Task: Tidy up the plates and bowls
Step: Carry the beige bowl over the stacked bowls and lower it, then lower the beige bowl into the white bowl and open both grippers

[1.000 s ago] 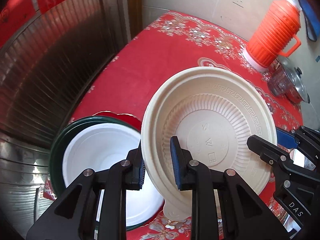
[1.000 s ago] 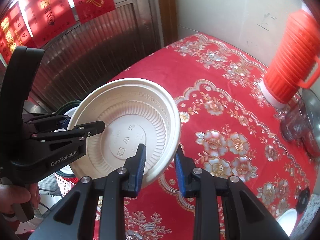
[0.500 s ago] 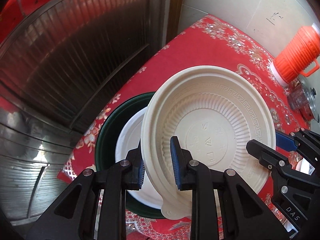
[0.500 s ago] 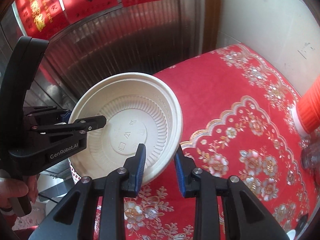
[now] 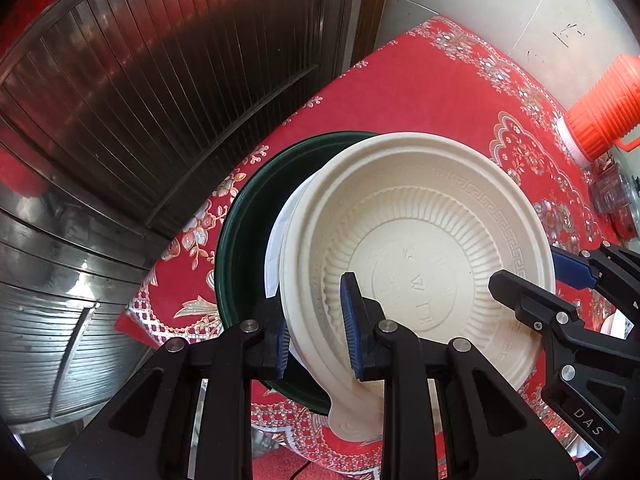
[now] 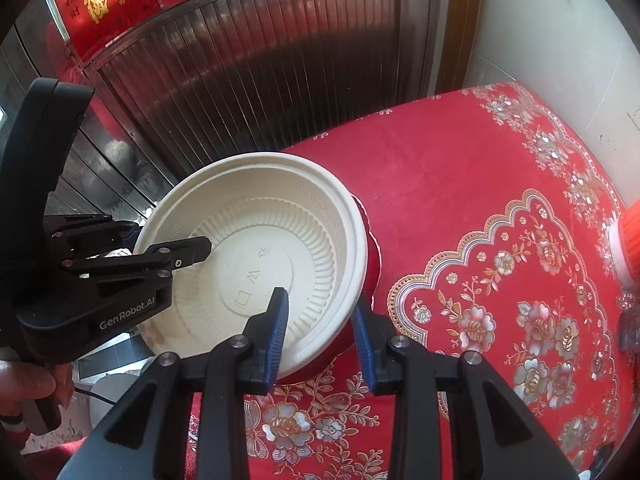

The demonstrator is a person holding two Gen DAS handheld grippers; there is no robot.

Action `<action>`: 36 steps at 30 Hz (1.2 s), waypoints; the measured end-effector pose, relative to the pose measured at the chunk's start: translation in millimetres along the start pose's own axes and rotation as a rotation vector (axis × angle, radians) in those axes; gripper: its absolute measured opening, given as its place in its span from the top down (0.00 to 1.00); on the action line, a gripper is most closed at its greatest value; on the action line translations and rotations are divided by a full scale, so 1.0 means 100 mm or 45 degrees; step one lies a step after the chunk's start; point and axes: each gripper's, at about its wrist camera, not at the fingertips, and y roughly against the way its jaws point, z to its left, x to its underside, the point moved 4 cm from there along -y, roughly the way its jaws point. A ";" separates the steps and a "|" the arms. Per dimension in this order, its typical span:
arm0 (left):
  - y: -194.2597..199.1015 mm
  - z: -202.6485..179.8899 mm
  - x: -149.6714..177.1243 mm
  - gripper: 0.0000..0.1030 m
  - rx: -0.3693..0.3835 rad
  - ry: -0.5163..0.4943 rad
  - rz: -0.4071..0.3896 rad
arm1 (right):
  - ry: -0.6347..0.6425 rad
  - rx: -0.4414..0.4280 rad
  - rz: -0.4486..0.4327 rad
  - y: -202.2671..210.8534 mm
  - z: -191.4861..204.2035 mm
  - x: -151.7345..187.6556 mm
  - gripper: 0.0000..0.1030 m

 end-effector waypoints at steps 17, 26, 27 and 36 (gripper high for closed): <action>-0.09 0.10 -0.04 0.69 -0.030 0.047 -0.016 | 0.059 0.006 0.026 -0.13 0.17 -0.03 0.57; -0.03 0.07 -0.10 0.66 -0.017 0.029 -0.050 | 0.067 -0.004 0.000 0.01 0.15 -0.07 0.56; -0.01 0.06 -0.10 0.65 -0.020 0.024 -0.063 | 0.065 -0.001 0.001 0.02 0.14 -0.07 0.56; 0.17 0.12 -0.19 0.43 -0.021 0.048 -0.141 | 0.034 -0.024 -0.009 0.07 0.12 -0.06 0.55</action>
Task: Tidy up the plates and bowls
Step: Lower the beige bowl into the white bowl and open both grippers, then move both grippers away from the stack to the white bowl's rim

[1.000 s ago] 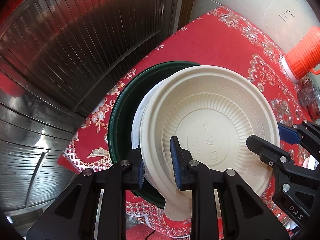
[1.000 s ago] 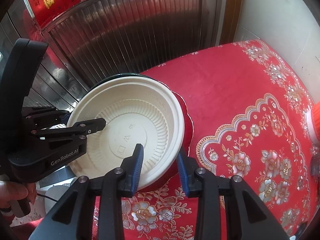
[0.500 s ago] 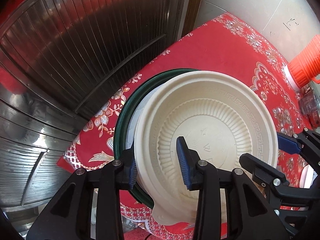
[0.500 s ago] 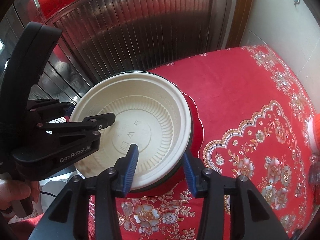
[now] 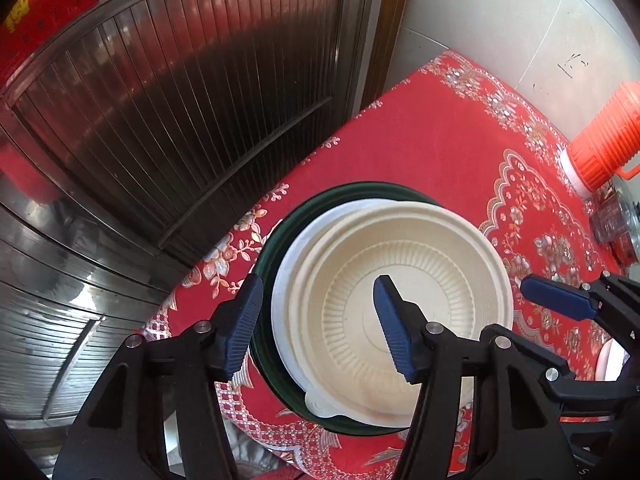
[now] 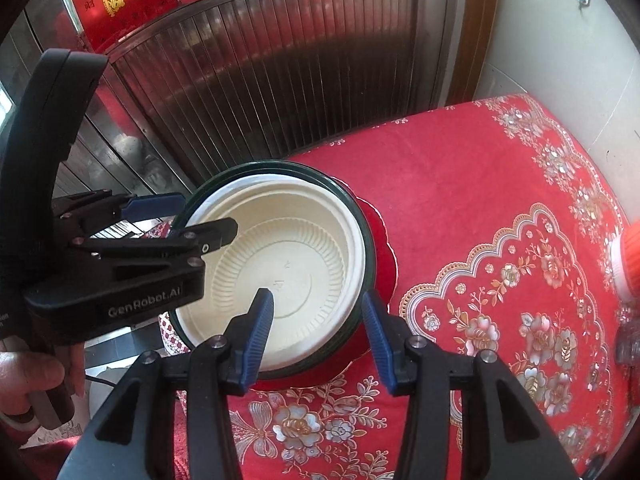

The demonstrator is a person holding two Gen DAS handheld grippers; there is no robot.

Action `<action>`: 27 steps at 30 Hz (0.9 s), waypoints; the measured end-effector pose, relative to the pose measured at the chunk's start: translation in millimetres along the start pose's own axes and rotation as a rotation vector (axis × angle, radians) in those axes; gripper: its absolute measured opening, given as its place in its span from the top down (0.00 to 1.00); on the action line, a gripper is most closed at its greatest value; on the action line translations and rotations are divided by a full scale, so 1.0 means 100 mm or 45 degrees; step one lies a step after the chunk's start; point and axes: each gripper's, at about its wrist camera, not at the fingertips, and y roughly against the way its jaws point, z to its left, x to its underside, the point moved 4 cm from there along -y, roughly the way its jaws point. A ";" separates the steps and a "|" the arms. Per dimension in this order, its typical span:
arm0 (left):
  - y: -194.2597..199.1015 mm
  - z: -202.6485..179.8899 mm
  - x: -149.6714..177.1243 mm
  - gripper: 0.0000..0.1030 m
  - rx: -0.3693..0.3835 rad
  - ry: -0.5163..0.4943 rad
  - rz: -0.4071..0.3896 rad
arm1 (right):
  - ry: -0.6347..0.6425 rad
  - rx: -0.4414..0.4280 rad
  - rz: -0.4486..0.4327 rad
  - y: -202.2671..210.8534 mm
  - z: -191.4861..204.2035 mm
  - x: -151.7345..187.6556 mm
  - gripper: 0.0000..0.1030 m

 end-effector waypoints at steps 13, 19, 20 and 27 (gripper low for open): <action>0.10 -0.38 -0.04 0.40 0.079 -0.081 -0.015 | -0.140 0.010 -0.041 0.22 -0.24 0.15 0.43; 0.14 -0.65 -0.07 0.40 0.123 -0.149 -0.025 | -0.234 0.065 -0.057 0.36 -0.48 0.30 0.37; 0.15 -0.72 -0.07 0.40 0.132 -0.164 -0.027 | -0.249 0.073 -0.058 0.38 -0.51 0.32 0.37; 0.17 -1.18 -0.09 0.40 0.186 -0.274 -0.027 | -0.368 0.146 -0.074 0.54 -0.82 0.54 0.31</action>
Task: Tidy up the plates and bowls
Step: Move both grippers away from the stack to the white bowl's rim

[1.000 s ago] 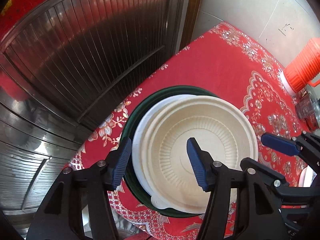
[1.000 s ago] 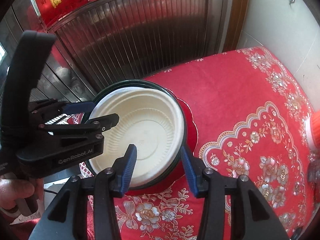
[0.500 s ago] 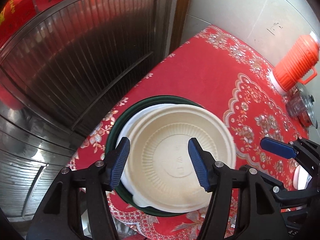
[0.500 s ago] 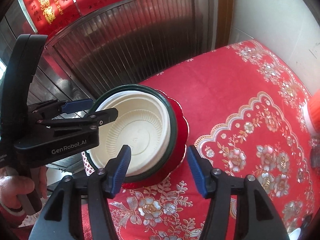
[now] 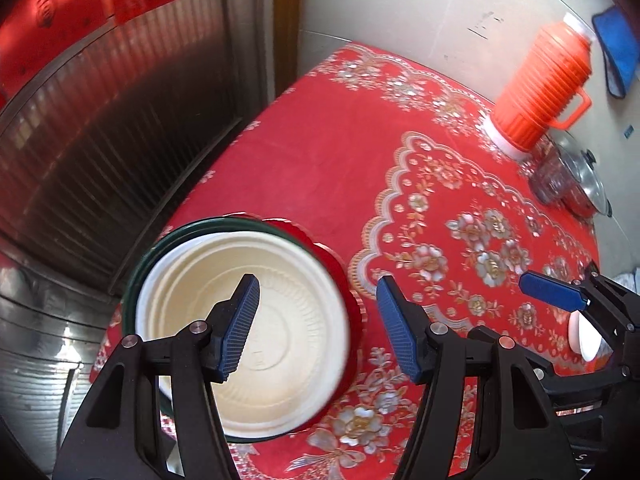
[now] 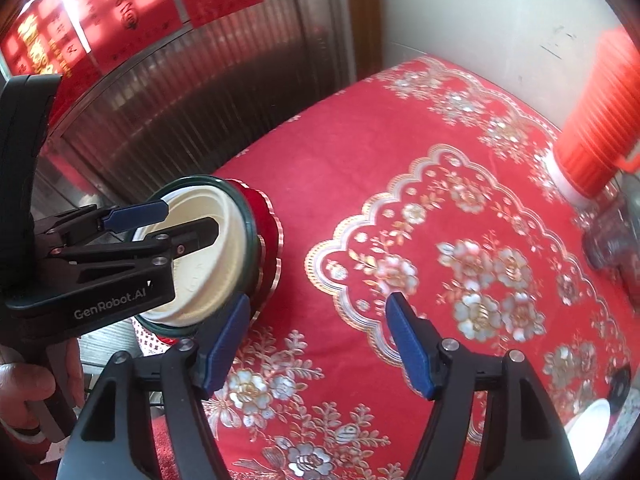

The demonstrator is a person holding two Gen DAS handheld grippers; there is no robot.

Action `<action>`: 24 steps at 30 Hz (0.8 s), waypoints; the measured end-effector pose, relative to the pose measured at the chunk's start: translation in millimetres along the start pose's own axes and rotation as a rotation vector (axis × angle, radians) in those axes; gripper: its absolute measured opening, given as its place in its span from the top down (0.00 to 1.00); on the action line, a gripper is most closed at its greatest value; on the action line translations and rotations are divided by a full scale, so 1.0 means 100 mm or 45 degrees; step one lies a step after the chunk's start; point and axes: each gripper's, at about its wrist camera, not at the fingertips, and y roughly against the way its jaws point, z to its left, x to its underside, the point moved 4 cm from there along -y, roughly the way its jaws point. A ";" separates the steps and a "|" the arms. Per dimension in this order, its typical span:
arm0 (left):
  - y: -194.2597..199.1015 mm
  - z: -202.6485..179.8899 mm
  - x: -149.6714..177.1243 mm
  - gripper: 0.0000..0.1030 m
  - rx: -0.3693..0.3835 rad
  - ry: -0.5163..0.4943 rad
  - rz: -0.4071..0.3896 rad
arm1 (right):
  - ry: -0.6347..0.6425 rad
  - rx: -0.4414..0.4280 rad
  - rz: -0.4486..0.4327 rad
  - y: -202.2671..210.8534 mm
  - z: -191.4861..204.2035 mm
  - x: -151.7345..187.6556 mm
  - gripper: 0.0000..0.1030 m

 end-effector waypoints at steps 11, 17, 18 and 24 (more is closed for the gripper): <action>-0.10 -0.81 -0.06 0.40 0.096 -0.189 0.019 | -0.190 0.099 -0.018 0.27 -0.64 0.32 0.31; -0.16 -1.30 -0.02 0.40 0.145 -0.305 0.038 | -0.308 0.154 -0.038 0.43 -1.00 0.53 0.30; -0.17 -1.37 -0.01 0.40 0.152 -0.321 0.042 | -0.322 0.162 -0.042 0.46 -1.05 0.56 0.29; -0.22 -1.84 0.06 0.40 0.207 -0.427 0.061 | -0.433 0.213 -0.066 0.63 -1.37 0.79 0.29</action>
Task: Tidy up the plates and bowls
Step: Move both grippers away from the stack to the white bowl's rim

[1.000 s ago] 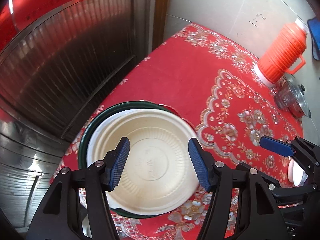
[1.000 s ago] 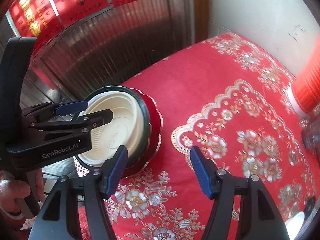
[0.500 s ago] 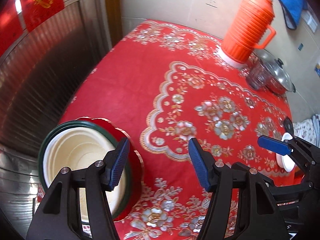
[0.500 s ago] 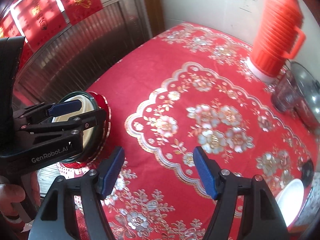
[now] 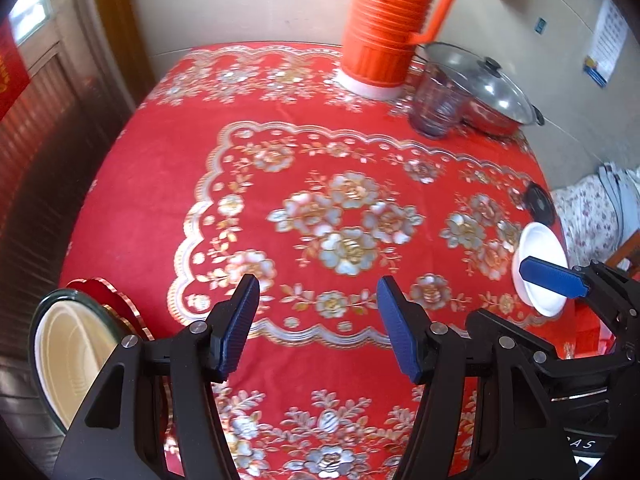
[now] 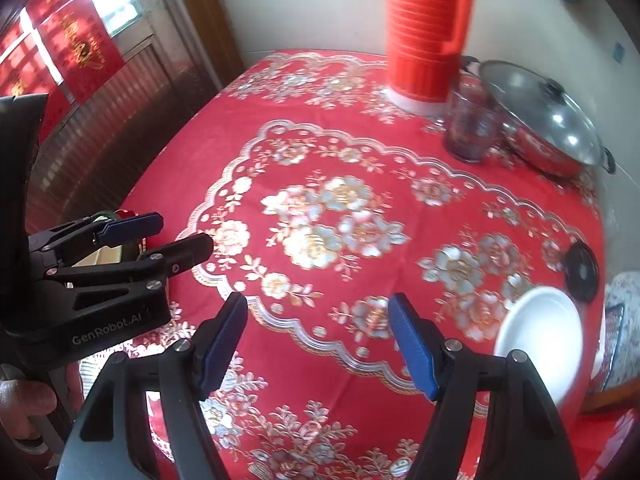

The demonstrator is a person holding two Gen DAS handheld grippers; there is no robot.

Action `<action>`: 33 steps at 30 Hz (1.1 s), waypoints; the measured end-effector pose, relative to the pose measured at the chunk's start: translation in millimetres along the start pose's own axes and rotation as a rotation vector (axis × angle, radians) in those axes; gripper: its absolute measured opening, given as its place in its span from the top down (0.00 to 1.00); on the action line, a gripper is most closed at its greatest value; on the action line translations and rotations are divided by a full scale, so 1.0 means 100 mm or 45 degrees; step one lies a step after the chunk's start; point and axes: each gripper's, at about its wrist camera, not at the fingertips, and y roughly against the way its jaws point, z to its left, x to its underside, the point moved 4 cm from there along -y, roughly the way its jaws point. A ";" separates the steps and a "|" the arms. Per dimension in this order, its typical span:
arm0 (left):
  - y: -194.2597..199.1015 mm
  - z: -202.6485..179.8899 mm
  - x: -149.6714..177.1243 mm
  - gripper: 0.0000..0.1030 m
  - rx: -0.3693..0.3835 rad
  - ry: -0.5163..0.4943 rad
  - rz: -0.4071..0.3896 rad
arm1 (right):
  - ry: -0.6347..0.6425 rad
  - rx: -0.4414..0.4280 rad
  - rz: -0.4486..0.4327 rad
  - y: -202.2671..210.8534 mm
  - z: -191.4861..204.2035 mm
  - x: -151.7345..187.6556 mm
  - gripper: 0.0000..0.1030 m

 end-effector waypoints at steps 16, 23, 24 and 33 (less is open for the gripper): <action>-0.25 -1.27 -0.04 0.40 0.128 -0.271 0.040 | -0.289 0.148 -0.051 0.43 -1.06 0.43 0.26; -0.38 -1.67 -0.02 0.40 0.173 -0.331 0.075 | -0.407 0.208 -0.065 0.59 -1.52 0.65 0.26; -0.40 -1.72 -0.02 0.40 0.178 -0.337 0.078 | -0.425 0.215 -0.067 0.61 -1.59 0.69 0.26; -0.65 -2.04 -0.05 0.40 0.199 -0.361 0.137 | -0.529 0.250 -0.034 0.59 -2.06 0.89 0.26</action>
